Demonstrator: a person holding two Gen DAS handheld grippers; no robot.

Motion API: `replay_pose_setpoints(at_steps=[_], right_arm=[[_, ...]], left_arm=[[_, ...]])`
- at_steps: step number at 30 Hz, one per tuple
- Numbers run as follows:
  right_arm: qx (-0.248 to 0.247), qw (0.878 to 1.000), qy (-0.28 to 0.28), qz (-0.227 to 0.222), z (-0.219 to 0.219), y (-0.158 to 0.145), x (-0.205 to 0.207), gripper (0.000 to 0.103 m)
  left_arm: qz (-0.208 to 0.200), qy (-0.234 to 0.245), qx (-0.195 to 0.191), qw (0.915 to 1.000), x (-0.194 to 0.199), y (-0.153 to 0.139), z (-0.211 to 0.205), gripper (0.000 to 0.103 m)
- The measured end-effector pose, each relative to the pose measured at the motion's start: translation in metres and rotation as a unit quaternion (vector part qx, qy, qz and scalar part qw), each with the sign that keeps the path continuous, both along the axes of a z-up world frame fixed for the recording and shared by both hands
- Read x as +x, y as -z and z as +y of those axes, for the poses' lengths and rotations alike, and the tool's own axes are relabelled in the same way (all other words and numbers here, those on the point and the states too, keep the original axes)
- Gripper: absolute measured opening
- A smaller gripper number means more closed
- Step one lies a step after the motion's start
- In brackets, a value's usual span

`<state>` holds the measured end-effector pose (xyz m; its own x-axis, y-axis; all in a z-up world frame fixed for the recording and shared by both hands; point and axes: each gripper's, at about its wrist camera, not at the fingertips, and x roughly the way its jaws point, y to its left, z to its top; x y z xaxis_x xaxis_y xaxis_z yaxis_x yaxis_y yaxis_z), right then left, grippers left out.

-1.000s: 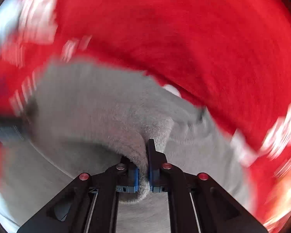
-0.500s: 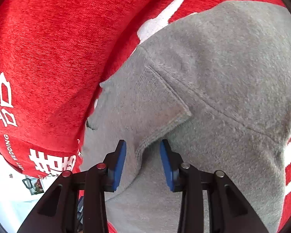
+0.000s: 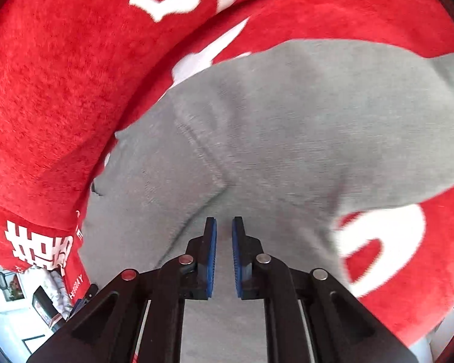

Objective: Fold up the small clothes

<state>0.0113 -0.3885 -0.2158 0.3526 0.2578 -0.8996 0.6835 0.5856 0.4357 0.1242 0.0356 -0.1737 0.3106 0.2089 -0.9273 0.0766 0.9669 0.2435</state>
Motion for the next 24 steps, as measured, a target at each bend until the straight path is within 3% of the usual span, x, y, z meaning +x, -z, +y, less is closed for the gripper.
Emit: replay_pose_setpoints(at_steps=[2,7,11,15,16,19,23,24], right_arm=[[-0.004,1.000,-0.006,-0.009,-0.005,-0.007,-0.003,0.021],[-0.017,0.996,-0.069,-0.053,0.006,-0.015,0.027,0.021],[-0.045,0.994,-0.101,-0.013,0.009,0.002,0.043,0.017],[-0.029,0.996,-0.087,-0.020,-0.007,0.003,0.027,0.016],[-0.033,0.996,-0.086,-0.011,-0.010,0.001,0.023,0.025],[-0.020,0.997,-0.076,-0.011,-0.025,-0.001,0.005,0.028],[0.001,0.999,-0.051,-0.015,-0.037,-0.004,-0.016,0.055],[0.005,0.999,-0.049,-0.019,-0.039,-0.006,-0.023,0.055]], left_arm=[[-0.005,0.013,-0.005,0.9999,-0.006,-0.010,-0.010,0.103],[-0.012,0.040,-0.017,0.9990,-0.007,-0.018,-0.045,0.103],[0.005,0.041,-0.012,0.9991,-0.001,0.005,-0.068,0.103],[0.010,0.034,-0.006,0.9993,-0.008,0.015,-0.070,0.103],[0.016,0.037,-0.005,0.9992,-0.008,0.015,-0.071,0.103],[0.024,0.043,0.003,0.9988,-0.010,0.011,-0.073,0.103],[0.030,0.063,0.005,0.9976,-0.018,0.003,-0.089,0.103],[0.031,0.067,0.001,0.9973,-0.020,0.001,-0.093,0.103]])
